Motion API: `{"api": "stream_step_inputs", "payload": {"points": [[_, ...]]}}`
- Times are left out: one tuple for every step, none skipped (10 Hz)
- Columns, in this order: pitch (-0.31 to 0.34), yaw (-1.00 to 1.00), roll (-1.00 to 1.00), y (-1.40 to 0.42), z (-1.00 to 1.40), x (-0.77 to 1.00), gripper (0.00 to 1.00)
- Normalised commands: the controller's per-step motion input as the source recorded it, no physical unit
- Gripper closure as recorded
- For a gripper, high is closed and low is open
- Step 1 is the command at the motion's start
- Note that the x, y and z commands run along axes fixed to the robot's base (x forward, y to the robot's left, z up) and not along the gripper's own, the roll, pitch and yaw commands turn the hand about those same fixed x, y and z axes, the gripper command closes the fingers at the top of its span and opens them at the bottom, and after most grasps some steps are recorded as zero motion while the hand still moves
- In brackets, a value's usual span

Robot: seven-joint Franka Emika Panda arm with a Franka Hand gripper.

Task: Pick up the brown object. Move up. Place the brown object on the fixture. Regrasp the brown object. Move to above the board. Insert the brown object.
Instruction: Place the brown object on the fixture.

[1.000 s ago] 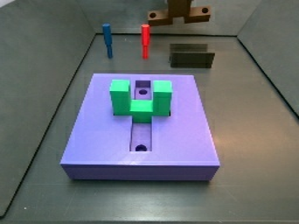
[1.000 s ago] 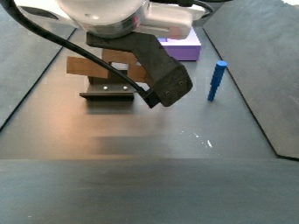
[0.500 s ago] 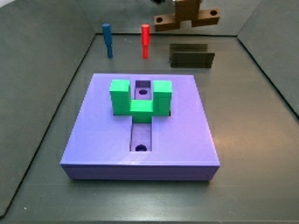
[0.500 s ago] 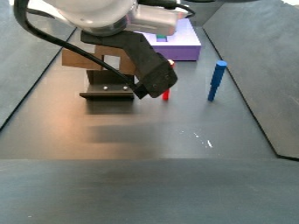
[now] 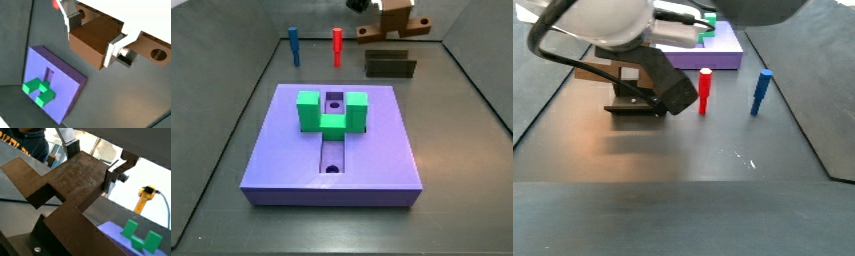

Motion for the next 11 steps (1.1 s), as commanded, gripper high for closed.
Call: {"api": "stream_step_inputs", "payload": {"points": [[0.254, -0.37, 0.65, -0.23, -0.37, 0.31, 1.0], [0.314, -0.36, 0.67, -0.24, -0.31, 0.33, 1.0], [0.231, -0.3, 0.6, -0.31, -0.31, 0.33, 1.0], [0.211, -0.25, 0.56, -0.29, -0.36, 0.19, 1.0], [0.0, 0.0, 0.39, -0.25, -0.41, -0.02, 1.0], [-0.103, 0.08, 0.17, -0.18, -0.37, -0.13, 1.0], [-0.046, 0.13, 0.06, -0.15, -0.27, -0.06, 1.0], [-0.02, 0.33, 0.0, -0.13, -0.17, -0.01, 1.0], [-0.011, 0.31, 0.0, -0.06, -0.19, 0.0, 1.0], [0.0, 0.15, 0.27, 0.0, -0.17, -0.05, 1.0], [0.0, 0.15, 0.3, 0.0, -0.26, -0.05, 1.0]]}}
